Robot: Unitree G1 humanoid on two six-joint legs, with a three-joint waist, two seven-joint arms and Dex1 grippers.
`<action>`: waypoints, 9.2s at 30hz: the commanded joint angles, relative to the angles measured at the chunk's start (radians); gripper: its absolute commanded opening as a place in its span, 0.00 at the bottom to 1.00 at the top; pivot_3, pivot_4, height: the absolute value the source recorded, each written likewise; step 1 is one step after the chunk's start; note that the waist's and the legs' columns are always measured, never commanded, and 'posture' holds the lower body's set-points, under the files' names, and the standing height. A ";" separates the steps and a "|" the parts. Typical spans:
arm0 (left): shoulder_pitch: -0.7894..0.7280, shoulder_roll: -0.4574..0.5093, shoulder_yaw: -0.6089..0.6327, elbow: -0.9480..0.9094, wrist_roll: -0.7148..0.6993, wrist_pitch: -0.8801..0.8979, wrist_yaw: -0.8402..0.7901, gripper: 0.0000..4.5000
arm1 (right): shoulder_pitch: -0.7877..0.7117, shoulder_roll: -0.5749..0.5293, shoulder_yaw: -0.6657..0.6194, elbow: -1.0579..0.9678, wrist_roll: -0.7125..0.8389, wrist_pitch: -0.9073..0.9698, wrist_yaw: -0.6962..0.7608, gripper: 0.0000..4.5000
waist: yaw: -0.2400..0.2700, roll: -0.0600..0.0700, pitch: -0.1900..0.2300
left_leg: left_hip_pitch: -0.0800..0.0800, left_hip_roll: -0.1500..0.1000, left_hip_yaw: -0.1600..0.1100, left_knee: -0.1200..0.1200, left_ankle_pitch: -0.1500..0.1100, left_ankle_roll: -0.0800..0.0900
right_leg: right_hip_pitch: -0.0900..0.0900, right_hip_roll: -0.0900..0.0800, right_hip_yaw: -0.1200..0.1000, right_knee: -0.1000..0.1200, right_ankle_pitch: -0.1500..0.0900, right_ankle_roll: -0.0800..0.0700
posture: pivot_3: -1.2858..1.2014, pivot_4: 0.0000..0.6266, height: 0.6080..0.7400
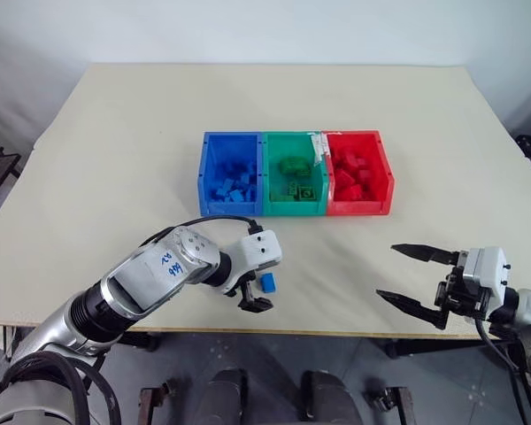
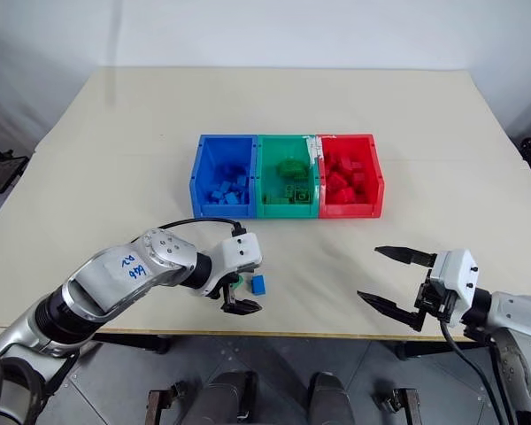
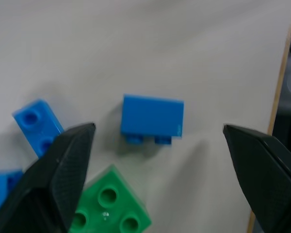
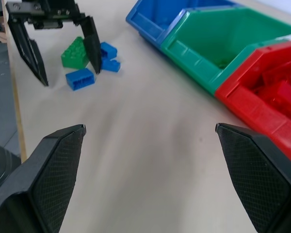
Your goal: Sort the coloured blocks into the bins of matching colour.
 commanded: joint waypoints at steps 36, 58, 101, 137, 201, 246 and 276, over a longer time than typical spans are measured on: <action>0.063 -0.181 0.681 0.563 0.001 -0.761 0.008 0.33 | -0.232 0.177 0.092 -0.041 0.070 0.045 -0.135 1.00 | 0.025 0.000 0.000 | -0.005 -0.005 -0.004 0.009 0.001 0.002 | -0.001 -0.002 -0.003 0.002 0.002 0.003 | 0.52 0.24 1.00; 0.398 0.043 0.871 0.466 -0.050 -0.986 -0.295 0.99 | -0.282 0.142 0.139 -0.001 0.055 0.040 -0.060 1.00 | -0.038 0.000 0.000 | -0.004 0.000 -0.003 0.004 0.001 0.001 | -0.004 -0.001 -0.002 0.007 0.001 0.002 | 0.52 0.24 1.00; 0.459 0.098 0.413 0.177 0.104 -0.944 -0.308 0.99 | -0.108 -0.005 0.048 0.015 0.036 0.027 0.084 1.00 | 0.001 0.000 0.000 | -0.003 -0.001 -0.001 0.005 -0.001 0.002 | -0.001 -0.002 -0.001 0.000 0.001 0.001 | 0.52 0.24 1.00; 0.058 -0.097 0.144 0.195 0.114 -0.098 0.016 0.30 | -0.087 0.013 0.058 -0.046 0.043 0.039 0.019 1.00 | 0.000 0.000 0.000 | -0.004 -0.002 -0.003 0.008 0.000 0.003 | -0.001 -0.001 -0.001 0.002 0.001 0.002 | 0.52 0.24 1.00; 0.835 0.106 1.095 0.446 -0.037 -1.244 -0.359 1.00 | -0.392 0.025 0.229 0.107 0.039 0.109 0.144 1.00 | -0.010 -0.001 0.000 | -0.004 -0.001 -0.003 0.008 -0.002 0.004 | -0.002 -0.004 -0.002 0.001 0.002 0.002 | 0.52 0.24 1.00; 0.072 -0.045 0.177 0.710 0.403 -1.410 -0.730 0.87 | 0.039 -0.054 -0.036 -0.069 0.067 0.102 0.075 1.00 | 0.001 0.000 0.000 | -0.005 -0.003 0.000 0.010 -0.002 0.005 | 0.000 -0.002 -0.003 0.002 0.003 0.003 | 0.52 0.24 1.00; -0.378 -0.432 0.493 1.188 0.275 -1.206 -0.101 0.33 | 0.091 0.202 -0.137 -0.186 0.067 0.045 -0.274 1.00 | 0.012 -0.003 0.001 | -0.006 -0.008 -0.003 0.013 0.000 0.005 | -0.001 -0.002 -0.003 0.009 0.003 0.004 | 0.52 0.24 1.00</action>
